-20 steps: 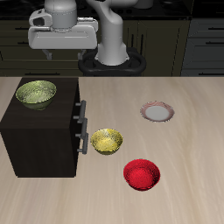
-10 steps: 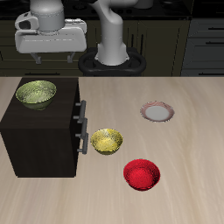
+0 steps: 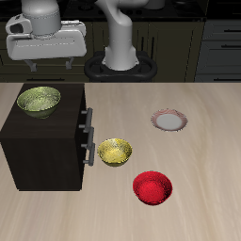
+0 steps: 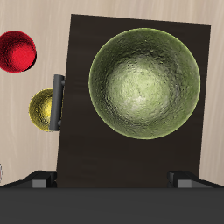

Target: Place the green bowl on the plate

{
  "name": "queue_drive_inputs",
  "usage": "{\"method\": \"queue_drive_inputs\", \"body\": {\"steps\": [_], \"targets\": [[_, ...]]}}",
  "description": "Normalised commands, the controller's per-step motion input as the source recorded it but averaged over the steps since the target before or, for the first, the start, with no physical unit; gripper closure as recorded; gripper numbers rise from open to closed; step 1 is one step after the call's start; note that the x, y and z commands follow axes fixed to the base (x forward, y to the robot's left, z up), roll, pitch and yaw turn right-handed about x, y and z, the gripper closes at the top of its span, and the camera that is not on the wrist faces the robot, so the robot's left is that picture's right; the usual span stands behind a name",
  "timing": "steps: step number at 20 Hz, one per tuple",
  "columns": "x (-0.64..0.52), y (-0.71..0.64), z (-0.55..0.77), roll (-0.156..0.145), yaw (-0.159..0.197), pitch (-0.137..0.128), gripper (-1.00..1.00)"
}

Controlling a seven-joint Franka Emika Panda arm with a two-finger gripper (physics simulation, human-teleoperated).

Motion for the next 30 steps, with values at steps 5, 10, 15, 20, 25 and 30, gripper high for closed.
{"method": "queue_drive_inputs", "body": {"steps": [5,10,15,20,25,30], "targets": [[0.29,-0.11,0.04,-0.002,0.000,-0.028,-1.00],[0.28,-0.11,-0.02,-0.002,-0.056,-0.001,-1.00],[0.28,0.05,-0.12,0.012,-0.010,0.014,-1.00],[0.12,0.08,-0.04,-0.009,0.006,-0.002,-1.00],[0.11,0.18,-0.08,0.017,-0.049,0.021,-1.00],[0.01,0.13,-0.11,0.017,-0.011,0.012,-1.00]]}}
